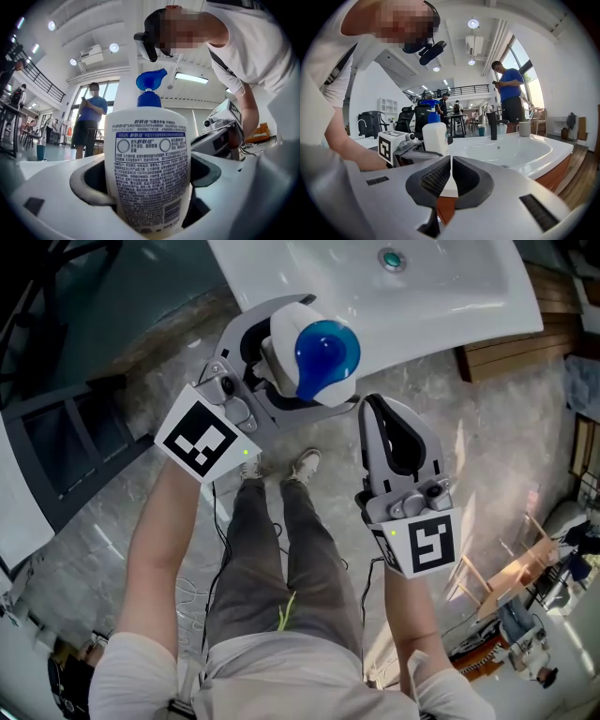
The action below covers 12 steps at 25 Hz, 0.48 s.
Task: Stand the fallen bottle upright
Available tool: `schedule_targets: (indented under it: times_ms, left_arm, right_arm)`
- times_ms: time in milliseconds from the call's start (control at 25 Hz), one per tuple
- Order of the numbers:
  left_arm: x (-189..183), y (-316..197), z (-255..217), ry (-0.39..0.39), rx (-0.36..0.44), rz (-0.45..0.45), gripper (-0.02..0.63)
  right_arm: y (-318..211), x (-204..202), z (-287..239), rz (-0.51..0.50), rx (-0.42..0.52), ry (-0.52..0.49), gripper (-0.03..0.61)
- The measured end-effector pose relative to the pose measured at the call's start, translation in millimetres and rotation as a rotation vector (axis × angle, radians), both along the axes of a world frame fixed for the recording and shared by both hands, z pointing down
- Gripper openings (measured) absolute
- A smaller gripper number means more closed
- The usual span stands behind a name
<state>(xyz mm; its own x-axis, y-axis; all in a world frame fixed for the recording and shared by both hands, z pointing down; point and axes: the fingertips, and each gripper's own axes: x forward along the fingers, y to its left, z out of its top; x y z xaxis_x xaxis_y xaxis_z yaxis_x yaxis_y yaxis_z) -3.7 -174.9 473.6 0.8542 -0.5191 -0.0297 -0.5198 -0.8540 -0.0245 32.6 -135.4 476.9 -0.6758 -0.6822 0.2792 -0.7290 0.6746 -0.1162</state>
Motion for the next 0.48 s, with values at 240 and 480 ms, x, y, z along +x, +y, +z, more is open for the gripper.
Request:
schedule_targets:
  times_ms: [240,480]
  left_arm:
    - [3,1,6,-0.066,0.032,0.025,0.474]
    - [-4,-1,2,-0.041,0.004,0.006,0.517]
  right_arm:
    - [-11,-3,-3,-0.012,0.028,0.002,0.04]
    - [-18,-8,-8,-0.023,0.051,0.01,0.04]
